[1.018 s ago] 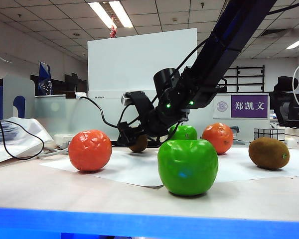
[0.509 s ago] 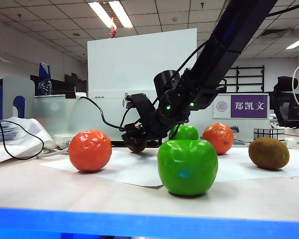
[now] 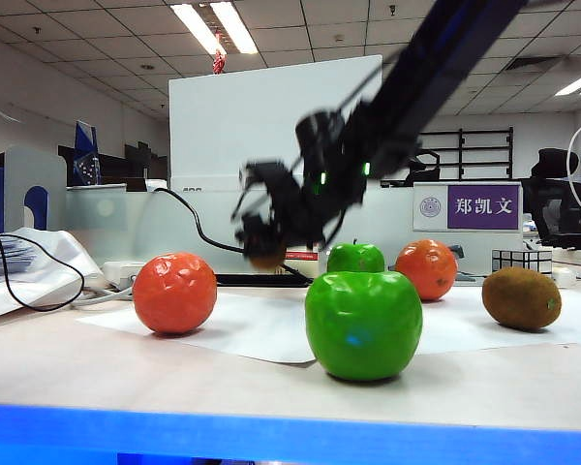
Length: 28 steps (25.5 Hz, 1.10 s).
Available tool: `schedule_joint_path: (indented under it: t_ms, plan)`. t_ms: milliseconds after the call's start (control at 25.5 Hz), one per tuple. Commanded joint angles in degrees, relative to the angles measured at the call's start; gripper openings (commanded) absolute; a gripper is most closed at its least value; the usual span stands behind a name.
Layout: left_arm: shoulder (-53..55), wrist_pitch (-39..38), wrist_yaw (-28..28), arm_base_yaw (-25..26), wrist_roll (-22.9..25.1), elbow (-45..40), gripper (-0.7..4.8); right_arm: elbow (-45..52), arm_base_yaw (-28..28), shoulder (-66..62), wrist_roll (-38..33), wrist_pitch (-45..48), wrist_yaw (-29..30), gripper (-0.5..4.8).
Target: Put the same fruits together.
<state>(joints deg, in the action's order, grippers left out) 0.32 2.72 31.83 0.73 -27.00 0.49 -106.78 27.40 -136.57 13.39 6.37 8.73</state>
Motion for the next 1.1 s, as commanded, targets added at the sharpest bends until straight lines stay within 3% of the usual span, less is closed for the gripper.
schedule_joint_path:
  t_ms: [39, 235, 470, 1096]
  plan:
    - [0.04, 0.68, -1.16, -0.07, 0.00, 0.09, 4.79, -0.66, 0.09, 6.73, 0.31, -1.66, -0.11, -0.06]
    - [0.04, 2.49, -4.57, -0.04, 0.02, 0.09, 4.79, -0.55, -0.74, 16.61, 0.39, -16.52, -0.52, -0.06]
    - [0.04, 8.31, -5.70, -0.07, -0.04, 0.13, 4.79, 3.56, -2.58, 27.71, 5.75, -35.54, -1.33, -0.06]
    - [0.04, 11.76, -3.52, -0.09, -0.90, 0.17, 4.79, 40.76, -9.29, 67.04, 0.50, -34.64, -5.42, -0.06]
